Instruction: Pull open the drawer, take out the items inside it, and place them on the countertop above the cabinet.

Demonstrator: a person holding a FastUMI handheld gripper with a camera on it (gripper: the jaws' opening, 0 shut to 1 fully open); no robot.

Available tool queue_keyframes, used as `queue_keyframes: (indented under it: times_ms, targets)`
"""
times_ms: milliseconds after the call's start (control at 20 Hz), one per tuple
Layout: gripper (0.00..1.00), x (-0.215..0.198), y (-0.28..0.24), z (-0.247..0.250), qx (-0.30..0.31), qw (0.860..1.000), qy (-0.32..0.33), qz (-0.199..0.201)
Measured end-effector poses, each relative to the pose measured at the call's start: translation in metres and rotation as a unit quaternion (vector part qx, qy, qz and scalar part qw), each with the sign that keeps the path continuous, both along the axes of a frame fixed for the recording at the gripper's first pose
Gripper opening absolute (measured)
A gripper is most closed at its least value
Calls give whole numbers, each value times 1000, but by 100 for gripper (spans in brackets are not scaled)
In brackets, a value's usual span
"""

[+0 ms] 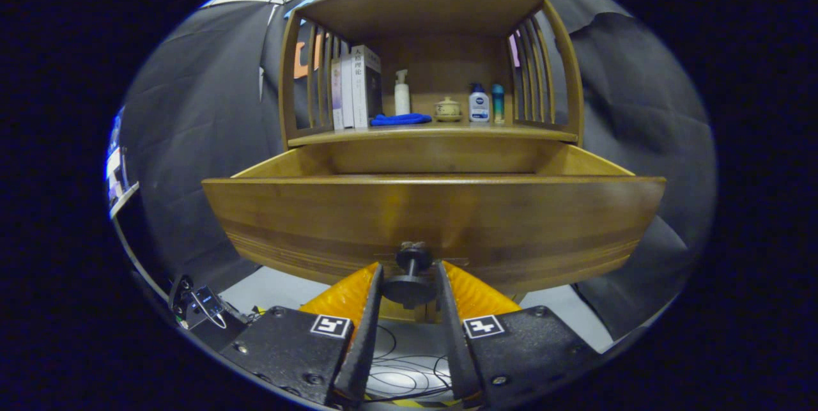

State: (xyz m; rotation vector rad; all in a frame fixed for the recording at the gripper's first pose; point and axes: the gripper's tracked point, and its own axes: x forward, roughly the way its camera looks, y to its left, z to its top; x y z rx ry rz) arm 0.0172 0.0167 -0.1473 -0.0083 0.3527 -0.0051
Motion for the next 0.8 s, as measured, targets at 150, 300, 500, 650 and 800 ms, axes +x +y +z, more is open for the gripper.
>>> queue_keyframes:
  times_ms: [150,300,500,650,800]
  targets:
    - [84,-6,8,23,8,1000,-3,15]
    - [99,-14,20,48,20,999,4,37]
    - [99,-15,30,80,28,997,21,63]
    - [99,1,27,98,42,997,37,54]
    - [98,22,19,103,54,995,79,37]
